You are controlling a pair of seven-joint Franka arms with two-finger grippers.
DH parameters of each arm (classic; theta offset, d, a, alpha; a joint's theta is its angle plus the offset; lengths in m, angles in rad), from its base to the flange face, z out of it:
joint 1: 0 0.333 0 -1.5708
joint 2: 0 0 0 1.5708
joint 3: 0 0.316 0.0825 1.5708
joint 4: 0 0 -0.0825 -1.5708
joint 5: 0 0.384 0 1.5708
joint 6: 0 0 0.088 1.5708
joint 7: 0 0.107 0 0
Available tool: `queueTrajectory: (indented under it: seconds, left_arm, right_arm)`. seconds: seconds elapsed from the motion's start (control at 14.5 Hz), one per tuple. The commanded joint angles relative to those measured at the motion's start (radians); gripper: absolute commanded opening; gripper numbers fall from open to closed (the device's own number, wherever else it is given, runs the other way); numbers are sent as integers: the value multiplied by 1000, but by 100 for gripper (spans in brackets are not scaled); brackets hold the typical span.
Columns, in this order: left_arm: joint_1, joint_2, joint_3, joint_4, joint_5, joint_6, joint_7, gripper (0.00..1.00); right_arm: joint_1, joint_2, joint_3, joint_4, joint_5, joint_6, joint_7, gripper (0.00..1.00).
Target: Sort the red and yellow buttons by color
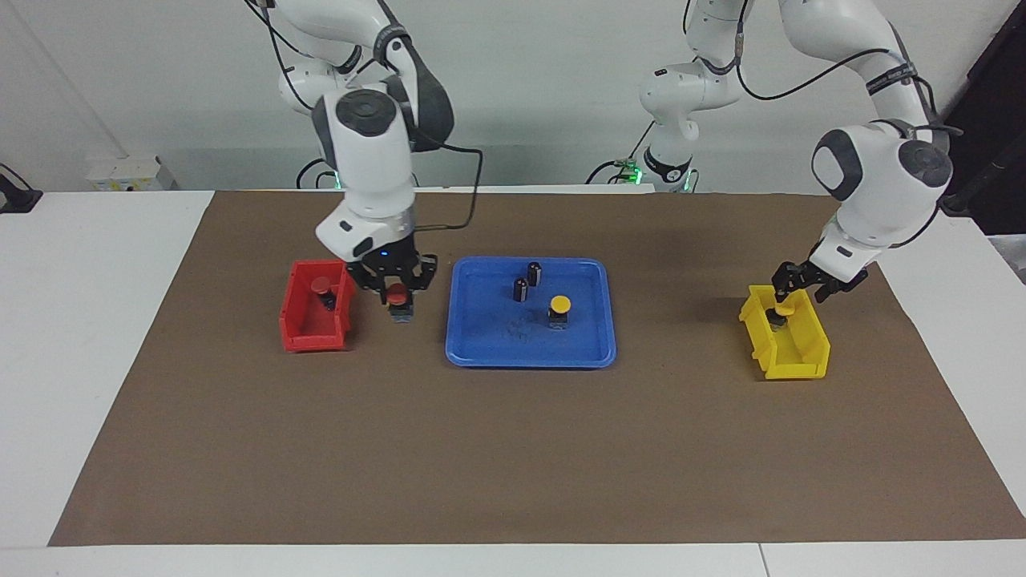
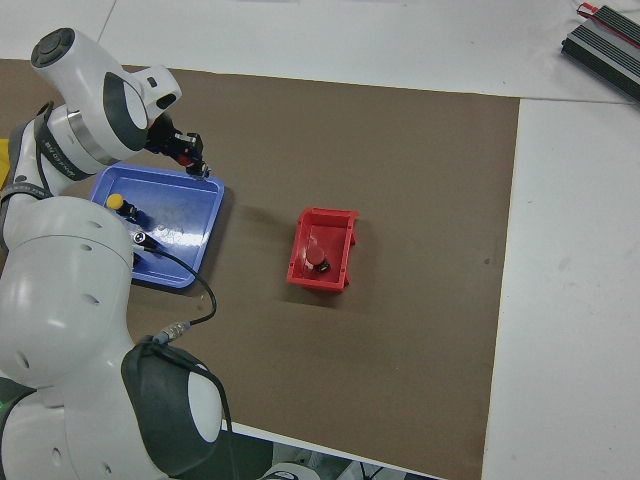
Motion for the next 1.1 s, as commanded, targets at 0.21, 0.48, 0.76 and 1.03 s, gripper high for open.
queueTrajectory:
  seconds: [0.21, 0.48, 0.76, 1.03]
  left_arm:
    - [-440, 20, 1, 52, -13, 42, -614, 91]
    - [-657, 135, 1, 20, -11, 194, -858, 94]
    - [-746, 142, 3, -96, -11, 335, -920, 94]
    - [-733, 166, 3, -96, -10, 355, -920, 72]
  right_arm:
    - [-229, -149, 14, -304, 55, 200, -362, 28]
    - [-247, -158, 12, -373, 56, 263, -382, 28]
    - [-249, -131, 12, -434, 56, 379, -374, 28]
    - [-244, -106, 12, -493, 56, 483, -373, 31]
